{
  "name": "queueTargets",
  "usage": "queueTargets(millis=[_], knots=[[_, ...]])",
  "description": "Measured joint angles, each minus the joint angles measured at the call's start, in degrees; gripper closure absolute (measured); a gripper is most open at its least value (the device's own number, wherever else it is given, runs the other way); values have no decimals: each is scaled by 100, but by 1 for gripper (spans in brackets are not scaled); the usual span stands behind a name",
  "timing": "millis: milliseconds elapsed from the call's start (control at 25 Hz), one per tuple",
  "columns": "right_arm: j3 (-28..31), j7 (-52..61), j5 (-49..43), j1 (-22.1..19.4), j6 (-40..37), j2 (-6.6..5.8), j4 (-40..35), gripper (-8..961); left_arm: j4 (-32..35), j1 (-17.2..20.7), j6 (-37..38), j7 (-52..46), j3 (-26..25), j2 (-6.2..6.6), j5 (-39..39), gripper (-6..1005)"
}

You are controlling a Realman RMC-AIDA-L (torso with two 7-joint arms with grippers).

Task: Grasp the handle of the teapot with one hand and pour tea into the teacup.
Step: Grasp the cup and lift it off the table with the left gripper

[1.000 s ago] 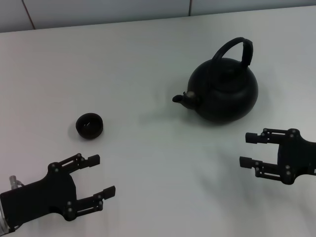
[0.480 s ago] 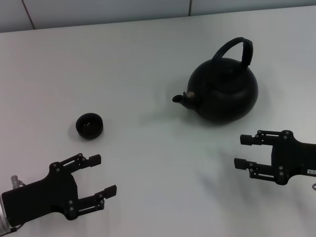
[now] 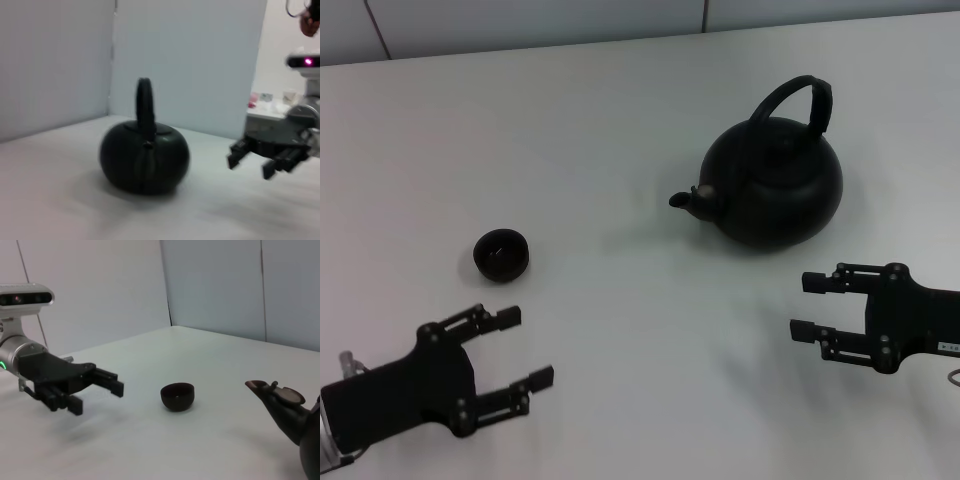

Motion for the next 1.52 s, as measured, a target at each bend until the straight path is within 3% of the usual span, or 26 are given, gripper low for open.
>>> queueTargets(millis=[280,440,800,1240,1520], knots=[[18,-4,8,18,1,2,56,347,-568,139,-258,906,-1236,-3,-588,204],[19,13,36,33,5,2,56,347,-762,177,-396,1222,-1640,-2,-614,206],[39,20,27,93,43,2,56,347,-800,162,-458,1292,-1672,0,-636,214],[11,30,16,102,129,2,56,346,-984,8,-1397,1736,-1445,-17,-592,225],[2,32,3,102,149,2,56,346,-984,-35,-1553,1738,-1322,-17,-589,231]])
